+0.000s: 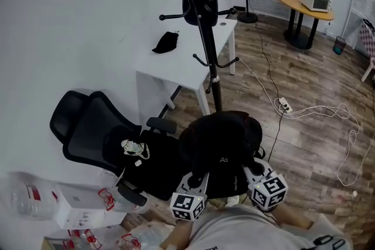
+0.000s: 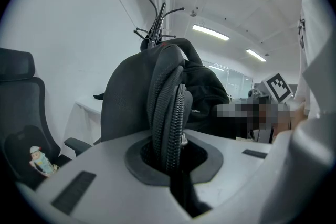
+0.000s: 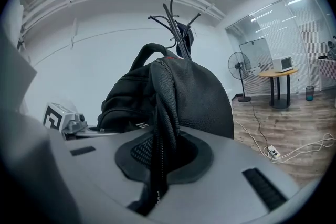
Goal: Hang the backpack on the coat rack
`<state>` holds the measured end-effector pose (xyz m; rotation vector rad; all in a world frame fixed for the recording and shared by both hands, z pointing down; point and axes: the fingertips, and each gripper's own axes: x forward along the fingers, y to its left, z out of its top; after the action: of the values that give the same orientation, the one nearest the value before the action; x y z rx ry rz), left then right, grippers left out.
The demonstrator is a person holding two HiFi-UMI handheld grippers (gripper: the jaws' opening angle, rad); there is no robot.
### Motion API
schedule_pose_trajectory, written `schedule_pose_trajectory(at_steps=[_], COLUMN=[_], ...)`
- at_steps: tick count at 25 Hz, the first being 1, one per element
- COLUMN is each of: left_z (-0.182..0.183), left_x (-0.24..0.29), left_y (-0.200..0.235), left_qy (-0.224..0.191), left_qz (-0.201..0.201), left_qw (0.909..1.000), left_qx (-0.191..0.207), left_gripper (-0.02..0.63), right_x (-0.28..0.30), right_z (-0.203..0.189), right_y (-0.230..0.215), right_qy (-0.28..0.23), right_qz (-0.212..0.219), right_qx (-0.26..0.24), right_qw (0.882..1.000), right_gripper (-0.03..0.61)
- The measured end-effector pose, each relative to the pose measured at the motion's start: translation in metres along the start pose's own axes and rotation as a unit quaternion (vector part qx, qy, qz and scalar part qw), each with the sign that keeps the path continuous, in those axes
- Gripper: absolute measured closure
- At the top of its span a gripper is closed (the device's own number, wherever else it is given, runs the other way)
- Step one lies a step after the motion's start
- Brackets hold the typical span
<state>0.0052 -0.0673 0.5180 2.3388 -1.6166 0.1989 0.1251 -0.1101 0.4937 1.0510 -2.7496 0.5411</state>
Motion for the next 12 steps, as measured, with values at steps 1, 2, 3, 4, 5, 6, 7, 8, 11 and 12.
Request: schedule_pose_trajectory(at_steps=[1,2,3,4,5,6,7,8,11,12], left_z=[-0.001,-0.002,-0.003,-0.005,-0.006,-0.007,-0.007,-0.008,-0.011,-0.011], left_x=[0.004,0.008,0.011,0.014,0.016,0.019,0.022,0.024,0.031,0.034], left_y=[0.000,0.001,0.002,0.003,0.004,0.006,0.008,0.010,0.019,0.022], left_qy=[0.002,0.004,0.006,0.007,0.009,0.010,0.011,0.013,0.017,0.018], left_qz=[0.002,0.003,0.003,0.004,0.003,0.002,0.000,-0.002,-0.008,-0.010], left_qw=[1.0000,1.0000,1.0000,1.0000,0.9999,0.9999,0.9999,0.9999,0.9998,0.9997], left_qx=[0.002,0.001,-0.001,-0.003,-0.006,-0.007,-0.007,-0.006,-0.008,-0.008], left_gripper=[0.592,0.592,0.592,0.592,0.592,0.592,0.592,0.592,0.592,0.592], right_x=[0.001,0.003,0.004,0.006,0.008,0.010,0.013,0.016,0.025,0.029], right_z=[0.000,-0.001,-0.002,-0.003,-0.004,-0.005,-0.005,-0.006,-0.008,-0.008], right_y=[-0.004,-0.007,-0.009,-0.011,-0.012,-0.014,-0.016,-0.018,-0.020,-0.021], right_qy=[0.002,0.003,0.005,0.007,0.009,0.010,0.010,0.011,0.013,0.013], right_qz=[-0.002,-0.005,-0.007,-0.008,-0.010,-0.013,-0.016,-0.019,-0.026,-0.030], right_qx=[0.000,-0.001,-0.001,-0.002,-0.002,-0.002,-0.002,-0.002,-0.002,-0.002], right_qw=[1.000,1.000,1.000,1.000,1.000,1.000,1.000,1.000,1.000,0.999], right_gripper=[0.549,0.549,0.549,0.549,0.549,0.549,0.549,0.549,0.549,0.549])
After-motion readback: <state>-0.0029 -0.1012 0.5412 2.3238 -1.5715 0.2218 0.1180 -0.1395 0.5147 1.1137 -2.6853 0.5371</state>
